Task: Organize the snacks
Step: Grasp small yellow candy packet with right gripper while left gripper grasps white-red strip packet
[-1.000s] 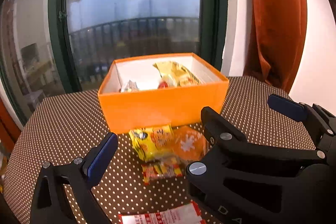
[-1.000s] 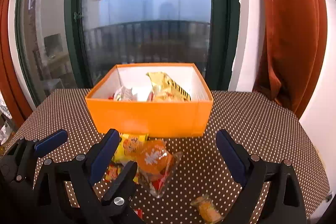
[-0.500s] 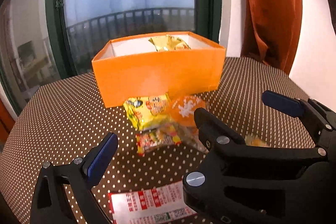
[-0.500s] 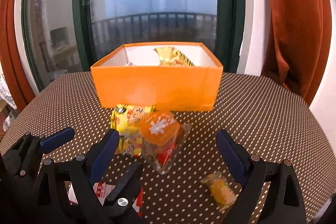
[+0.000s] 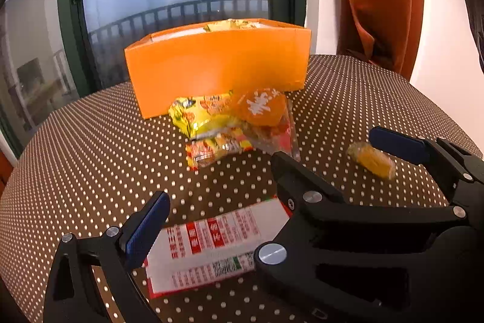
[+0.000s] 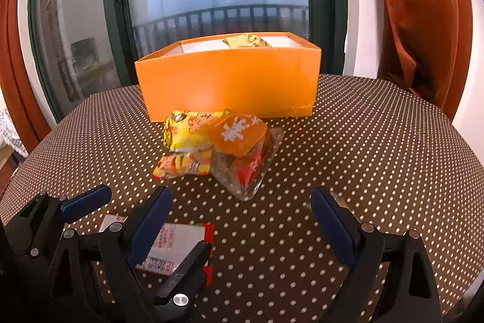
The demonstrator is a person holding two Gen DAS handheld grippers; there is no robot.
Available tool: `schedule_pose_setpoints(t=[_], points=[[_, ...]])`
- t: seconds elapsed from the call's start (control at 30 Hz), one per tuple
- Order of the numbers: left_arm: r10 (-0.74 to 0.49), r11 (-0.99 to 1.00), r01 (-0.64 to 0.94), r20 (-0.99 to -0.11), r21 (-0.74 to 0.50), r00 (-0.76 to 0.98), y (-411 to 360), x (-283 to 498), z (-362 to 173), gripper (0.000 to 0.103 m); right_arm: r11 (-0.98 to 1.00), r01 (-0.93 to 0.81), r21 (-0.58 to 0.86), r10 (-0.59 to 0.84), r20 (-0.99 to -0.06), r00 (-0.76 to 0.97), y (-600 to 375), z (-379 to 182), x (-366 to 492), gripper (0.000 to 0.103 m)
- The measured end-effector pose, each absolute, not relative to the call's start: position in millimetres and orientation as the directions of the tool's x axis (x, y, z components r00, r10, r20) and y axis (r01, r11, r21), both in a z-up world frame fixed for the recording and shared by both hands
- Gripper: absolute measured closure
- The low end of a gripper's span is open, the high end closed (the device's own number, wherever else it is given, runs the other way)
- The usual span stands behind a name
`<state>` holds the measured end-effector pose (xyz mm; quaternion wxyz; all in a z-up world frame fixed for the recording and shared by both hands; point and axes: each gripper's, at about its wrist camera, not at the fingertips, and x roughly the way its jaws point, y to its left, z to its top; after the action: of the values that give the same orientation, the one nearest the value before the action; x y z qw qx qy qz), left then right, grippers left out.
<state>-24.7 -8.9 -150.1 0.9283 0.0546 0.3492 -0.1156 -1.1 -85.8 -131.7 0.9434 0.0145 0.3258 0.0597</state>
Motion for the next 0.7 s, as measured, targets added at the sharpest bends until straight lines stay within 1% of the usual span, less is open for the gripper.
schedule_pose_setpoints(t=[0.13, 0.33, 0.4, 0.43, 0.5, 0.6, 0.7], points=[[-0.197, 0.966, 0.259, -0.703, -0.019, 0.683, -0.4, -24.2, -162.5, 0.003, 0.986, -0.127, 0.109, 0.168, -0.645, 0.746, -83.0, -142.1, -1.2, 0.008], [-0.167, 0.969, 0.248, -0.719, 0.008, 0.675, 0.9, -23.0, -169.7, 0.003, 0.986, -0.123, 0.115, 0.169, -0.678, 0.715, -77.7, -151.6, 3.4, 0.008], [-0.126, 0.971, 0.234, -0.729, 0.049, 0.673, -1.6, -21.1, -173.1, 0.003, 0.988, -0.115, 0.103, 0.154, -0.682, 0.715, -77.8, -152.9, 4.8, 0.008], [-0.079, 0.970, 0.220, -0.731, 0.100, 0.678, -5.0, -19.9, -176.2, 0.003, 0.989, -0.111, 0.100, 0.149, -0.680, 0.717, -78.3, -152.5, 4.7, 0.008], [-0.046, 0.967, 0.211, -0.721, 0.140, 0.692, -8.5, -19.3, -176.2, 0.002, 0.990, -0.100, 0.094, 0.138, -0.679, 0.721, -78.9, -152.3, 5.9, 0.008], [-0.043, 0.966, 0.215, -0.728, 0.145, 0.684, -12.3, -14.7, -177.3, 0.002, 0.991, -0.086, 0.098, 0.130, -0.690, 0.712, -81.2, -153.7, 8.9, 0.008], [-0.047, 0.971, 0.206, -0.745, 0.123, 0.665, -12.4, -5.6, -179.4, 0.000, 0.991, -0.073, 0.110, 0.129, -0.696, 0.706, -85.3, -154.1, 12.5, 0.008]])
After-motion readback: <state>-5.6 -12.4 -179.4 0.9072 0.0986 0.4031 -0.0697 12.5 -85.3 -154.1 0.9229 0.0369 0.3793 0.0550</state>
